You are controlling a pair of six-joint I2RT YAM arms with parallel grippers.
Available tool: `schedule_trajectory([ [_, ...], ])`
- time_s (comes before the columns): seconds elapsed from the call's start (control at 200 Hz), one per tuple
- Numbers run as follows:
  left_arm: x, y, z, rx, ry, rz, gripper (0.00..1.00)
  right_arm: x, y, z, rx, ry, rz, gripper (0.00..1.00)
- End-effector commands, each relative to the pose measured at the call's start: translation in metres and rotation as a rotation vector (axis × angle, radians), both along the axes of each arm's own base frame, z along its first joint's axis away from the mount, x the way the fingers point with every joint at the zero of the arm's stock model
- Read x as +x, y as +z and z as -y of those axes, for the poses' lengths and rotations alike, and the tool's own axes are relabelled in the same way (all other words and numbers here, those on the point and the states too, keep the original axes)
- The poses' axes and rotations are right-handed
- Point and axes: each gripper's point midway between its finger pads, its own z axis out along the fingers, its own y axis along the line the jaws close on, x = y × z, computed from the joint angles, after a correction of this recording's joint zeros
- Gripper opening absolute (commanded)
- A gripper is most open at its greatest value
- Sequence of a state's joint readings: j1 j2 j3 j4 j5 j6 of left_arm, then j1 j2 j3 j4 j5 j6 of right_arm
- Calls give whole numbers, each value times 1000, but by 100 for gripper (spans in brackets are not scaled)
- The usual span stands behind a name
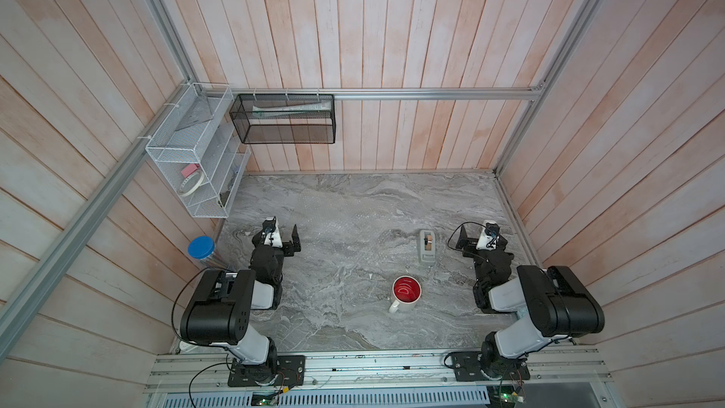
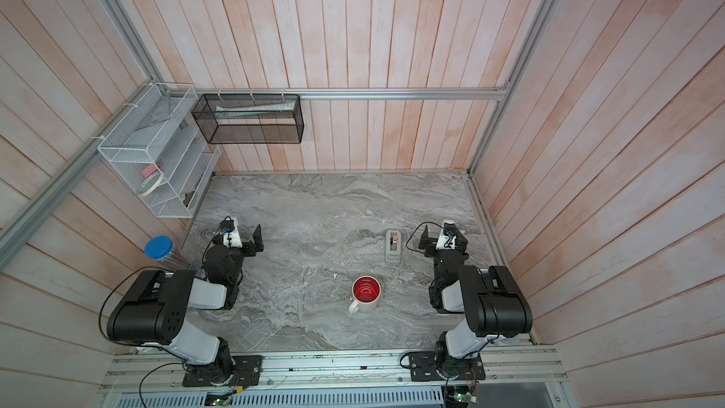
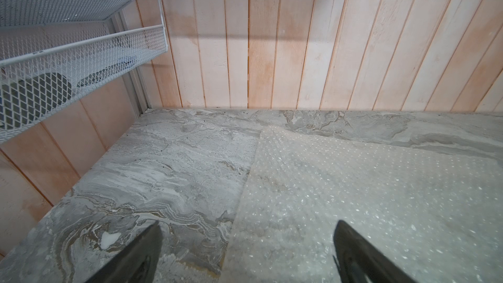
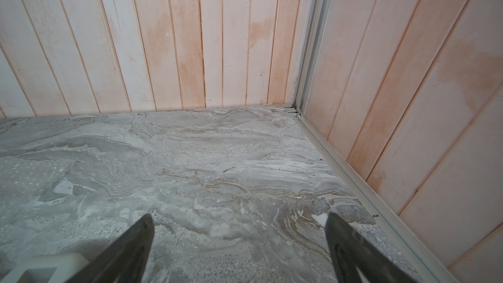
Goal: Wrap mugs in bubble wrap
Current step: Move the bubble wrap to the center of the board.
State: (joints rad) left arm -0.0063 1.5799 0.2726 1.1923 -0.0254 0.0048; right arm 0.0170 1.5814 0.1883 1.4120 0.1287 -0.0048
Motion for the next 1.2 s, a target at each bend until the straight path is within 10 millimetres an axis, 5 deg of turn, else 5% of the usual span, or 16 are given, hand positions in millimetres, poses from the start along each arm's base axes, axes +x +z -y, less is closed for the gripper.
schedule_trajectory([
  [0.0, -1, 2, 0, 1, -9, 4, 100, -1, 1, 0, -3, 4, -1, 98],
  [0.365, -2, 3, -1, 5, -3, 10, 100, 6, 0, 2, 23, 20, -34, 98],
  [0.57, 13, 28, 4, 66, 62, -61, 100, 48, 25, -10, 118, -39, -254, 98],
  [0.78, 27, 27, 20, -51, 68, -208, 100, 59, 23, -125, 119, 228, -480, 96],
  [0.96, 25, 30, 31, -143, 45, -308, 100, 41, 4, -228, 157, 490, -682, 89],
  [1.195, 18, 27, 55, -287, -42, -382, 100, 15, -49, -304, -7, 653, -944, 84],
])
